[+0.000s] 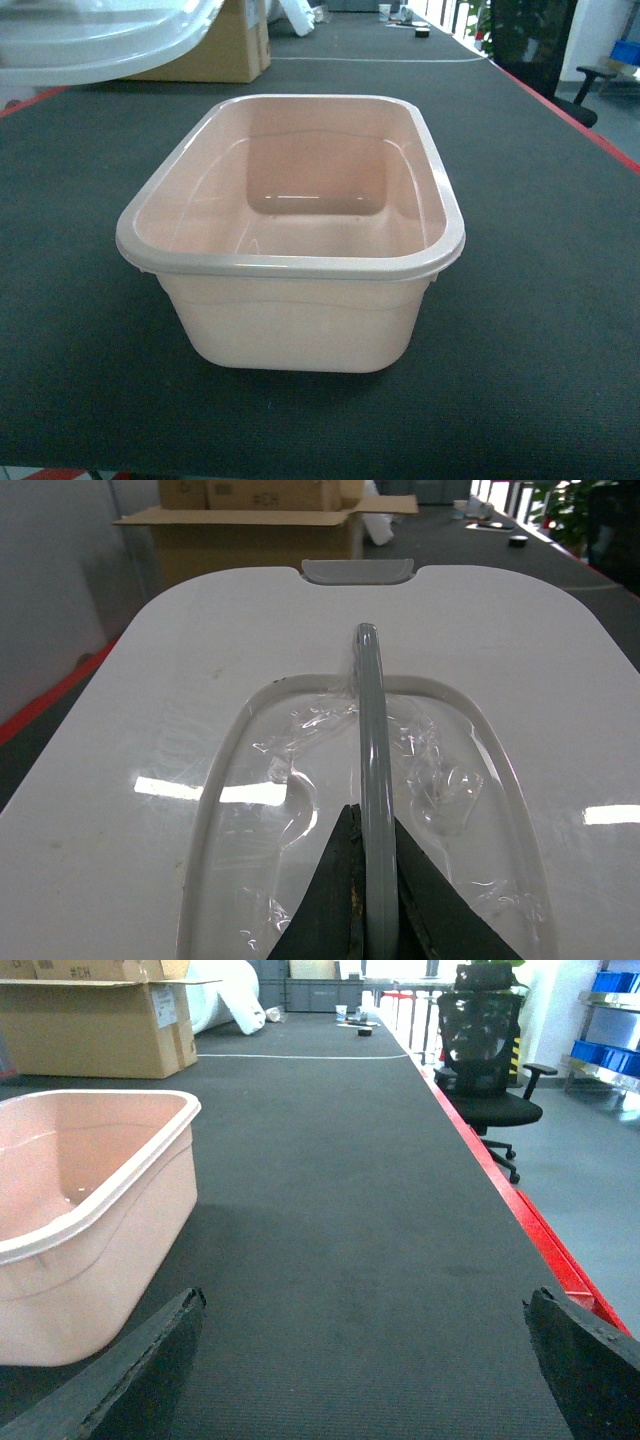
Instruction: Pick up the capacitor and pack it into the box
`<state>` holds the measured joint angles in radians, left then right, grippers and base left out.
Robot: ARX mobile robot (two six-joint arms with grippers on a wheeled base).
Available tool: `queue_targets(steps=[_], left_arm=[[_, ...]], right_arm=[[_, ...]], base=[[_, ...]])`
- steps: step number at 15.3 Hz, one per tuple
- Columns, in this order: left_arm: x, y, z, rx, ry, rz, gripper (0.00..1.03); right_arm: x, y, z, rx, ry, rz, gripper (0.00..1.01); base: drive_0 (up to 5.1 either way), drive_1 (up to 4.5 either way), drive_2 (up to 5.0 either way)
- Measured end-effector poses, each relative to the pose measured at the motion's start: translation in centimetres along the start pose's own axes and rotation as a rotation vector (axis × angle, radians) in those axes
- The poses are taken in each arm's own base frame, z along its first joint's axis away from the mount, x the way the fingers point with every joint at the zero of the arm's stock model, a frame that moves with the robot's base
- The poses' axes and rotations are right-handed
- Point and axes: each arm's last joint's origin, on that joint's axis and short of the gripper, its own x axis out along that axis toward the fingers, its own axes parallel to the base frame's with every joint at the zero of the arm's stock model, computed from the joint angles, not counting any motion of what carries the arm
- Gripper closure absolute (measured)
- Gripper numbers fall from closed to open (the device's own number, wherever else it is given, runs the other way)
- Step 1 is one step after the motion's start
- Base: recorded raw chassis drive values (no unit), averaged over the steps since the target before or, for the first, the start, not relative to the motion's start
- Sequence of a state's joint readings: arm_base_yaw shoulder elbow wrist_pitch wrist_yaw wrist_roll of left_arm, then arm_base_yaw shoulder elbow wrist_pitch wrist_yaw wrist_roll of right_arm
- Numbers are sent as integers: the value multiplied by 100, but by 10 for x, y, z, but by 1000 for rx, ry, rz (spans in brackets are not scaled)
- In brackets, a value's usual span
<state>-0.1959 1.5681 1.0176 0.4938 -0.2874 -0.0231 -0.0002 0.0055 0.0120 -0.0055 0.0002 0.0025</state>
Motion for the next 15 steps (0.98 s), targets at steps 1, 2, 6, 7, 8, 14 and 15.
queue_targets(steps=[1, 2, 6, 7, 8, 14, 15], left_arm=[[-2, -17, 3, -5, -8, -35, 101], [-5, -39, 5, -17, -7, -81, 101], [-14, -91, -16, 7, 71, -155, 101], [-15, -97, -18, 0, 76, -160, 101], [-17, -101, -20, -1, 83, -159, 101], [-16, -130, -44, -39, 127, -143, 101], [-13, -134, -51, -42, 144, -135, 101]], right_arm=[[0, 0, 0, 0, 0, 0, 3], [0, 0, 0, 0, 0, 0, 3], [0, 0, 0, 0, 0, 0, 3], [0, 0, 0, 0, 0, 0, 3], [0, 0, 0, 0, 0, 0, 3], [0, 0, 0, 0, 0, 0, 3], [0, 0, 0, 0, 0, 0, 3]], base=[[0, 0, 0], [0, 0, 0], [0, 0, 0], [0, 0, 0], [0, 0, 0], [0, 0, 0], [0, 0, 0]])
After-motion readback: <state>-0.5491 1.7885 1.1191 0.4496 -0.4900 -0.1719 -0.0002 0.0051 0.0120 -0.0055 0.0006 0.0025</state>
